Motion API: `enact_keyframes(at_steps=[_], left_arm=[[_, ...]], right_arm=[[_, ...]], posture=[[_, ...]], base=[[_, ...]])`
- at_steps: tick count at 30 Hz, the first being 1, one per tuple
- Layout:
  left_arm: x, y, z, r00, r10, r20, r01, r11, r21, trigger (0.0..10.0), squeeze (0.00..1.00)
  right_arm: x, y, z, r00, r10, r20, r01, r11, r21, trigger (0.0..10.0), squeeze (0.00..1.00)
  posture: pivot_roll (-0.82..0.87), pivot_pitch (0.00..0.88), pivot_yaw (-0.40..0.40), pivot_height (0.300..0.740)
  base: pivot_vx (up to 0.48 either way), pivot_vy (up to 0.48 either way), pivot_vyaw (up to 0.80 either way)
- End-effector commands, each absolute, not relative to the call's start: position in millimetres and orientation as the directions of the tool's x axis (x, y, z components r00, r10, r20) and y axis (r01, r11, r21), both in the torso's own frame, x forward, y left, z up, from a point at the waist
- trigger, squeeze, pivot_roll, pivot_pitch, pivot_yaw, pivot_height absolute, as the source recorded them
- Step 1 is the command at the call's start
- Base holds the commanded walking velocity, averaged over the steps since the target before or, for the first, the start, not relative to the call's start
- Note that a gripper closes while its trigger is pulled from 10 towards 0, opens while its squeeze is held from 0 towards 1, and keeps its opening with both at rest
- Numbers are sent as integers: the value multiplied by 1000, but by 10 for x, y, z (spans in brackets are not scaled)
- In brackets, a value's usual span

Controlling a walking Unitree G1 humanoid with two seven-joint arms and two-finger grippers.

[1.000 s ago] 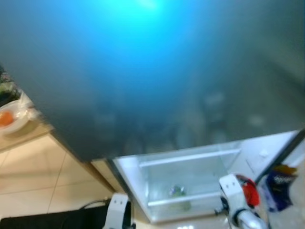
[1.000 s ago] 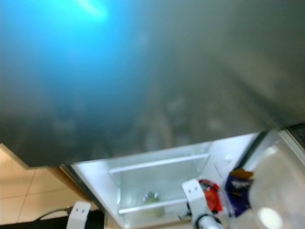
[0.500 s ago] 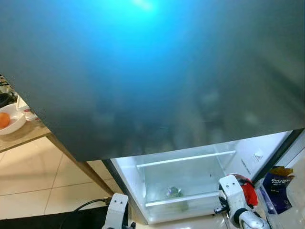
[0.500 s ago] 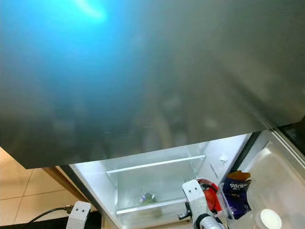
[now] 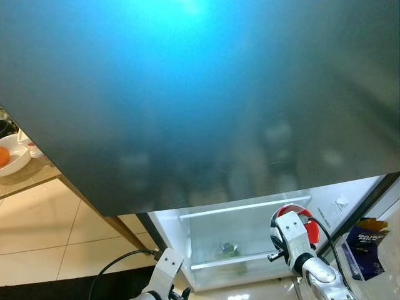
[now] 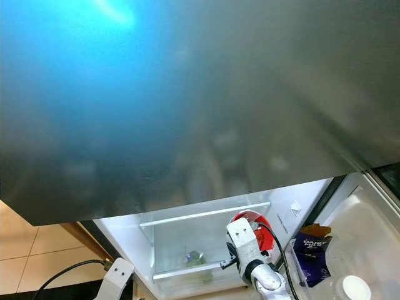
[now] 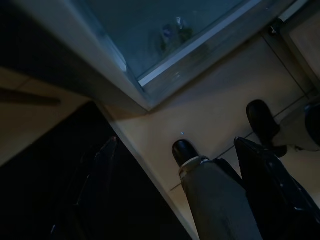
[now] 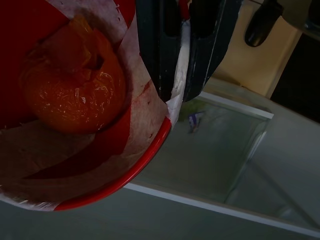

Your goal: Restocking fridge

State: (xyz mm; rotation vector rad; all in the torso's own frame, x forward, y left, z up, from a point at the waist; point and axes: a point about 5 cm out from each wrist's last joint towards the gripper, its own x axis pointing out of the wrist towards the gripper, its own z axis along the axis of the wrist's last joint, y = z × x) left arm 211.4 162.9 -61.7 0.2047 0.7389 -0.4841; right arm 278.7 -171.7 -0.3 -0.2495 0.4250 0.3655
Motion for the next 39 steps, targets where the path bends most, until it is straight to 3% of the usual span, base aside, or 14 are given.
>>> enact_keyframes(at_steps=[1, 9, 12, 17, 19, 26, 34, 39], left_arm=[[2065, 1643, -646, 619, -348, -704, 520, 853, 36, 10000, 0], [2082, 1559, -633, 630, -369, -683, 536, 843, 39, 10000, 0], [2109, 1536, -613, 638, -379, -670, 541, 840, 40, 10000, 0], [2141, 1518, -589, 644, -390, -658, 546, 837, 39, 10000, 0], [2195, 1500, -547, 656, -407, -636, 555, 831, 41, 10000, 0], [2283, 1454, -472, 674, -439, -595, 572, 819, 43, 10000, 0], [2380, 1372, -366, 689, -490, -533, 603, 797, 46, 10000, 0], [2409, 1337, -333, 689, -507, -518, 615, 787, 47, 10000, 0]], right_arm=[[2810, -1652, 42, 843, 327, -428, -433, 883, -179, 10000, 0], [2848, -1611, 115, 800, 390, -456, -545, 789, -283, 10000, 0], [2870, -1553, 218, 740, 479, -473, -658, 660, -361, 10000, 0], [2884, -1509, 295, 682, 532, -501, -729, 551, -406, 10000, 0], [2900, -1471, 414, 635, 581, -510, -773, 461, -437, 10000, 0], [2968, -1454, 693, 585, 636, -504, -796, 332, -506, 10000, 0], [2939, -1447, 965, 478, 662, -577, -830, 124, -545, 10000, 0], [2946, -1459, 1048, 457, 658, -599, -831, 76, -551, 10000, 0]], posture=[[-83, 107, 81, 726], [-89, 101, 83, 706], [-95, 97, 85, 701], [-97, 97, 84, 701], [-99, 99, 84, 691], [-104, 107, 85, 681], [-105, 119, 81, 661], [-104, 128, 79, 656]], base=[[0, 0, 0], [0, 0, 0], [0, 0, 0], [0, 0, 0], [0, 0, 0], [0, 0, 0], [0, 0, 0], [0, 0, 0]])
